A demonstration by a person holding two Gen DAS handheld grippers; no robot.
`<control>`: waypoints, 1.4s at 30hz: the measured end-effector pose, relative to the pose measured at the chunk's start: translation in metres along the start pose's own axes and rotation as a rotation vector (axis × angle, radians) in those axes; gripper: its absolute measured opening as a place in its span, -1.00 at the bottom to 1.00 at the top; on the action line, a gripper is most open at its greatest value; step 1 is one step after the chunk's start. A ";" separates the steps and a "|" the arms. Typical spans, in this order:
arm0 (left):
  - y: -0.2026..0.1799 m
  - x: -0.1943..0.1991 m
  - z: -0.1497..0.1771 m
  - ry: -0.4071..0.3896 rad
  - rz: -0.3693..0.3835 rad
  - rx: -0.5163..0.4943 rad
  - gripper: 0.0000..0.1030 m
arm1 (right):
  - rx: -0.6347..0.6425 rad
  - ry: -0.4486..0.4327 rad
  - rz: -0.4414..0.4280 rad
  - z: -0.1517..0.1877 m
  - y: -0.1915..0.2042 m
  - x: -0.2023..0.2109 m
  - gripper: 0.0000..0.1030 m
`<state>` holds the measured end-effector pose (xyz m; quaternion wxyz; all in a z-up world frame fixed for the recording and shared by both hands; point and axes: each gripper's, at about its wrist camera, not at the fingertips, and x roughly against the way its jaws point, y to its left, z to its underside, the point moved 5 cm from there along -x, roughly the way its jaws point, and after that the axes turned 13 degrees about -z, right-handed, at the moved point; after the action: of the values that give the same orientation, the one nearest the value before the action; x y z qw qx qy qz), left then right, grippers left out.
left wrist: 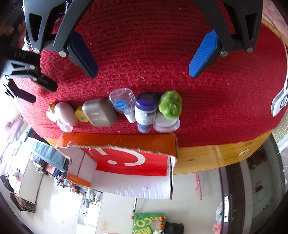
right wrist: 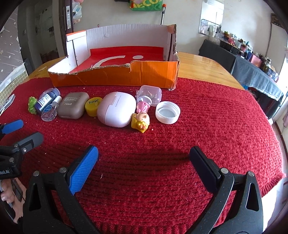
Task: Organize objects
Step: 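Grasp the green fuzzy ball with the left tool while the right tool grasps the white bottle cap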
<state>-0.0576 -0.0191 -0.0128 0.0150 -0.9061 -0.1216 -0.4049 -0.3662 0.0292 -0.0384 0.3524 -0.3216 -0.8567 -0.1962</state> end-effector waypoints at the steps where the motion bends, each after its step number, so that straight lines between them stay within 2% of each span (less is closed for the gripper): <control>1: 0.003 0.003 -0.003 -0.009 -0.001 -0.011 1.00 | -0.001 -0.005 -0.008 -0.003 -0.001 0.003 1.00; 4: 0.015 0.010 -0.016 -0.036 -0.011 -0.046 1.00 | 0.021 -0.003 -0.023 -0.015 -0.005 0.009 1.00; 7: 0.025 0.009 -0.024 -0.026 0.000 -0.067 1.00 | 0.023 -0.002 -0.053 -0.028 -0.013 0.013 1.00; 12: 0.046 -0.006 -0.032 0.061 0.045 -0.064 0.87 | 0.045 0.020 -0.094 -0.046 -0.029 0.013 1.00; 15: 0.056 -0.017 -0.032 0.096 0.042 -0.054 0.75 | 0.083 0.050 -0.090 -0.053 -0.036 0.008 1.00; 20: 0.062 -0.026 -0.029 0.121 0.063 -0.032 0.68 | 0.098 0.049 -0.085 -0.056 -0.049 0.003 0.96; 25: 0.063 -0.031 -0.029 0.129 0.076 -0.034 0.59 | 0.092 0.072 -0.121 -0.056 -0.053 -0.003 0.78; 29: 0.058 -0.034 -0.031 0.132 0.088 -0.051 0.49 | 0.081 0.085 -0.138 -0.056 -0.055 -0.007 0.71; 32: 0.055 -0.037 -0.031 0.129 0.080 -0.064 0.49 | 0.054 0.095 -0.170 -0.055 -0.058 -0.011 0.54; 34: 0.054 -0.038 -0.032 0.125 0.075 -0.068 0.49 | 0.045 0.108 -0.186 -0.054 -0.060 -0.015 0.34; 36: 0.053 -0.038 -0.033 0.120 0.076 -0.072 0.37 | 0.040 0.125 -0.204 -0.051 -0.061 -0.019 0.15; 42: 0.050 -0.039 -0.035 0.110 0.094 -0.061 0.02 | 0.058 0.110 -0.226 -0.051 -0.059 -0.019 0.00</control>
<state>-0.0965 -0.0804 -0.0147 0.0130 -0.8872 -0.0657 -0.4564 -0.3719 -0.0491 -0.0245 0.3837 -0.2017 -0.8720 -0.2273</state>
